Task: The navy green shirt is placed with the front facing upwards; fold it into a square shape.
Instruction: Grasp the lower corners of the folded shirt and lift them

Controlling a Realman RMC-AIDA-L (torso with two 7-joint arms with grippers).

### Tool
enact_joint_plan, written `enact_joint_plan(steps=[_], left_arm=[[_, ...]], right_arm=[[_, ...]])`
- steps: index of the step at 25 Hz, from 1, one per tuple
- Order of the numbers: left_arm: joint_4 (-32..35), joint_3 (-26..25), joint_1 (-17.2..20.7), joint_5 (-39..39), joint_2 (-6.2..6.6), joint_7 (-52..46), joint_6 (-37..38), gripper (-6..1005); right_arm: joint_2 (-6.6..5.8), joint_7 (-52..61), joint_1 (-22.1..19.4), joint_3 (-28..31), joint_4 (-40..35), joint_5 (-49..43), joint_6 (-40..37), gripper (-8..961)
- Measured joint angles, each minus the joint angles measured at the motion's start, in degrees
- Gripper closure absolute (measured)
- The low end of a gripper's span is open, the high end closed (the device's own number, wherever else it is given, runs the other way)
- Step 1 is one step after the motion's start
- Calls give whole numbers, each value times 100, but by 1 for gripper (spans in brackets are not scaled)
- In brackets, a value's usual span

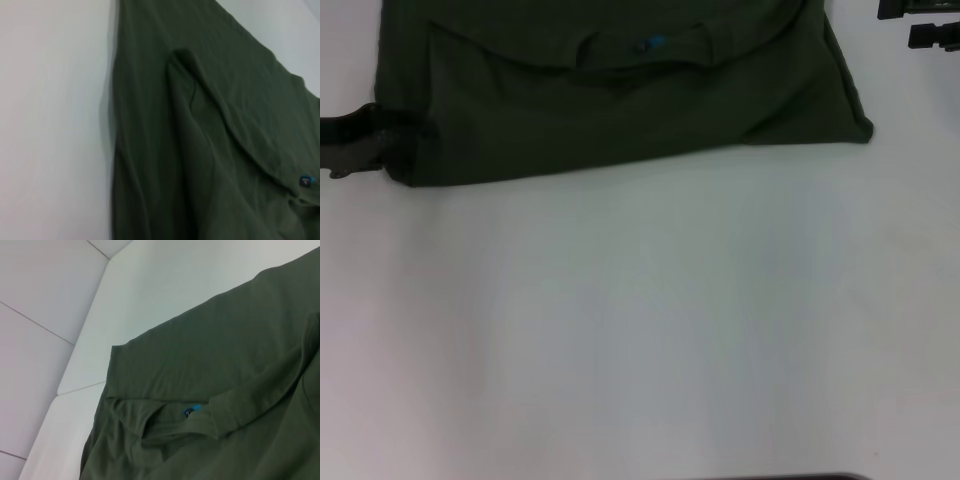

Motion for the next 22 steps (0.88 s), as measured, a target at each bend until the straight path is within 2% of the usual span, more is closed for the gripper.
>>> enact_joint_plan(steps=[9, 16, 22], left_arm=[[27, 206, -5, 17, -2, -1, -313, 417], [67, 212, -65, 366, -63, -71, -369, 417], [102, 159, -90, 374, -134, -74, -301, 418]], right_arm=[[-28, -2, -9, 0, 7, 1, 0, 30], [-28, -2, -9, 14, 7, 1, -3, 30], [-28, 0, -9, 16, 7, 2, -6, 29]])
